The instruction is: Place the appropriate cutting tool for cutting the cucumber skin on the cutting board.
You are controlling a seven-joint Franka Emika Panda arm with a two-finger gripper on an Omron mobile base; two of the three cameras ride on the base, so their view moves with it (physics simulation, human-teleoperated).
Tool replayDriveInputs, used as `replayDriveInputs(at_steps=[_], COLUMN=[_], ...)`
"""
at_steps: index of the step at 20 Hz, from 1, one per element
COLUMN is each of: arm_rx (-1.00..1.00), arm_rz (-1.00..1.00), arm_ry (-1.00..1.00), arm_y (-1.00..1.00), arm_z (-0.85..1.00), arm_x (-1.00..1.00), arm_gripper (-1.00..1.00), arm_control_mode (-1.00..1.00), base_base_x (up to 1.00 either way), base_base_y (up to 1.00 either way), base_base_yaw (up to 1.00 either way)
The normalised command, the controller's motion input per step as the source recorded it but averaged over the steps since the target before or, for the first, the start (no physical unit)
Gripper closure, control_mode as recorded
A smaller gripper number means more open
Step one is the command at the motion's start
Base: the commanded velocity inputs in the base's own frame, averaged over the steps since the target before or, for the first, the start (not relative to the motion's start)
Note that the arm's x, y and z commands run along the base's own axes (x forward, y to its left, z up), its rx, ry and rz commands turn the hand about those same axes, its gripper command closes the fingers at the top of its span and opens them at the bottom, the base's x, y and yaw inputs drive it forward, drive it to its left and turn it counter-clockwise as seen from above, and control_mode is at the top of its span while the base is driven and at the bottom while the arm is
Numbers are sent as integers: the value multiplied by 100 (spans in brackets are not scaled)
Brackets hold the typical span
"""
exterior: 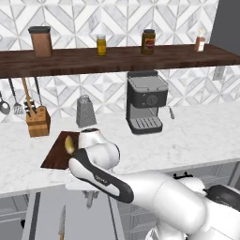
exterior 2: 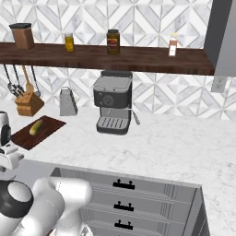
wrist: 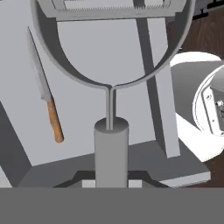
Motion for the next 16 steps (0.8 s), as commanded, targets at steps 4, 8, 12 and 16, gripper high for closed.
replayDriveInputs(at_steps=[4,8,12,16], arm_rx=[-3,-3,-5,-3], arm_rz=[0,0,0,0], arm_ry=[1,0,0,0], arm_y=[16,17,-3,-4], arm_z=[15,21,1,0], arm_x=[93,79,56,54], arm_gripper=[100,100,100,100], arm_control_mode=[-100,-100,-100,-100], base_base_x=[0,0,0,0], base_base_y=[0,0,0,0], base_base_yaw=[0,0,0,0])
